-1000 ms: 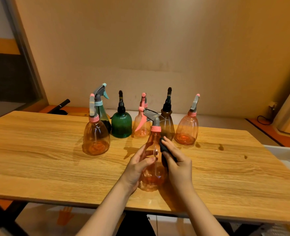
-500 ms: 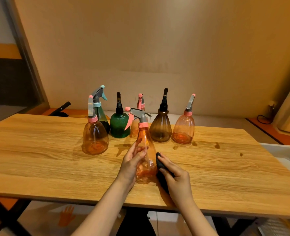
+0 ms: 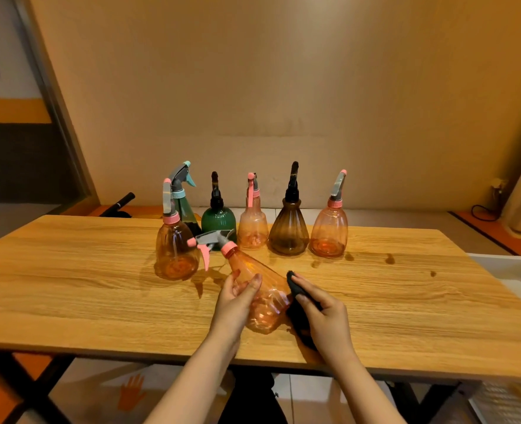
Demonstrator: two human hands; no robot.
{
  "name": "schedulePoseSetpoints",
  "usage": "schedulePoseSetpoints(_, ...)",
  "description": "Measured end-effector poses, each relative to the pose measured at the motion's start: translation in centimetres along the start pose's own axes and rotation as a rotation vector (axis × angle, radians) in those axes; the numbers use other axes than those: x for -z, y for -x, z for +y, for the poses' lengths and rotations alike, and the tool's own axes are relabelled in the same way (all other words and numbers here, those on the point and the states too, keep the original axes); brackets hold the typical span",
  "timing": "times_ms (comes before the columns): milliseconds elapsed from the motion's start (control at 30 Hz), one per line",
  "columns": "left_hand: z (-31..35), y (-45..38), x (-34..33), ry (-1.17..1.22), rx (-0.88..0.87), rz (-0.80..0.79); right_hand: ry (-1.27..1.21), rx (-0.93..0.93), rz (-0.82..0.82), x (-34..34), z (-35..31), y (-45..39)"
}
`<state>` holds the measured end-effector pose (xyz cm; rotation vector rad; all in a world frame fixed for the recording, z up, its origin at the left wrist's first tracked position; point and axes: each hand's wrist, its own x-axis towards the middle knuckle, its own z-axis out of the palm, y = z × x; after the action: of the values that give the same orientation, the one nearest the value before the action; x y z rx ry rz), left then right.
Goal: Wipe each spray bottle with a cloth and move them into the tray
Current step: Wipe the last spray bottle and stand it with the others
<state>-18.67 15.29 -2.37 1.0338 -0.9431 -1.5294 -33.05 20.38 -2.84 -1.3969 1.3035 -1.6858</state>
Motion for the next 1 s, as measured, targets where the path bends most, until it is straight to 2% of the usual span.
schedulePoseSetpoints(167,0.9,0.7,-0.3,-0.198,0.125,0.085,0.001,0.007,0.003,0.3,-0.2,-0.4)
schedulePoseSetpoints(333,1.9,0.5,0.3,-0.701,0.156,0.125,0.005,0.013,-0.017,0.5,-0.1,-0.4)
schedulePoseSetpoints(400,1.9,0.5,0.3,-0.868,0.118,0.186,-0.007,0.010,-0.004,0.3,0.0,-0.3)
schedulePoseSetpoints(567,2.6,1.1,0.5,-1.068,-0.067,0.269,-0.015,0.011,-0.011,0.3,0.5,0.1)
schedulePoseSetpoints(633,2.7,1.3,0.6,-1.113,-0.169,0.269,-0.017,0.013,-0.012,0.3,0.5,0.1)
schedulePoseSetpoints(700,2.6,1.0,0.9,-1.134,-0.343,0.273,-0.016,0.011,-0.015,0.3,0.4,0.1)
schedulePoseSetpoints(767,2.6,0.2,1.6,-1.175,-0.501,0.177,-0.014,0.016,-0.019,0.3,0.4,0.2)
schedulePoseSetpoints(800,2.8,-0.3,2.1,-1.197,-0.514,0.065,-0.014,0.017,-0.019,0.3,0.4,0.2)
schedulePoseSetpoints(900,4.1,-1.7,3.5,-1.208,-0.344,-0.414,-0.032,0.004,-0.012,0.4,0.5,0.2)
schedulePoseSetpoints(1000,5.5,-2.8,4.1,-1.258,-0.231,-0.654,-0.050,-0.010,0.002,0.3,0.4,0.2)
